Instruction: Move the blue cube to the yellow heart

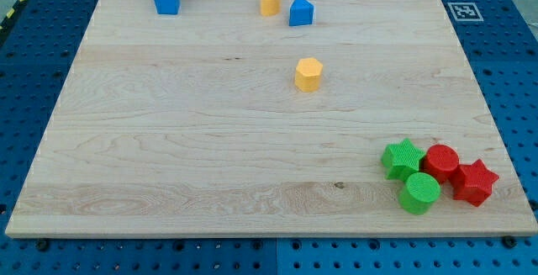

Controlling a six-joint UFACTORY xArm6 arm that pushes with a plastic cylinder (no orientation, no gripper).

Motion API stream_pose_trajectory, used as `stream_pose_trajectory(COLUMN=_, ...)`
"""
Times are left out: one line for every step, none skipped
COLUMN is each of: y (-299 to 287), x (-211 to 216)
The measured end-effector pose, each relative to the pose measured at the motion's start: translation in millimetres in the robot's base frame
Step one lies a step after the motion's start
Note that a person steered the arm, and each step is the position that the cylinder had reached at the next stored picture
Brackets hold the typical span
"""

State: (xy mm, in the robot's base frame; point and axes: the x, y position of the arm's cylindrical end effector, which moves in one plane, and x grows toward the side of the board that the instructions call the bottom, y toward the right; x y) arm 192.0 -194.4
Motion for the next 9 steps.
stream_pose_trajectory(y=-21.3, x=0.0)
stream_pose_trajectory(y=-23.4, x=1.8)
stream_pose_trajectory(y=-23.4, x=14.5)
stream_pose_trajectory(y=-23.4, x=18.4)
stream_pose_trajectory(y=-23.2, x=18.4)
stream_pose_trajectory(y=-14.6, x=18.5)
stream_pose_trajectory(y=-2.5, x=18.5)
stream_pose_trajectory(y=4.3, x=20.3)
stream_pose_trajectory(y=5.0, x=37.2)
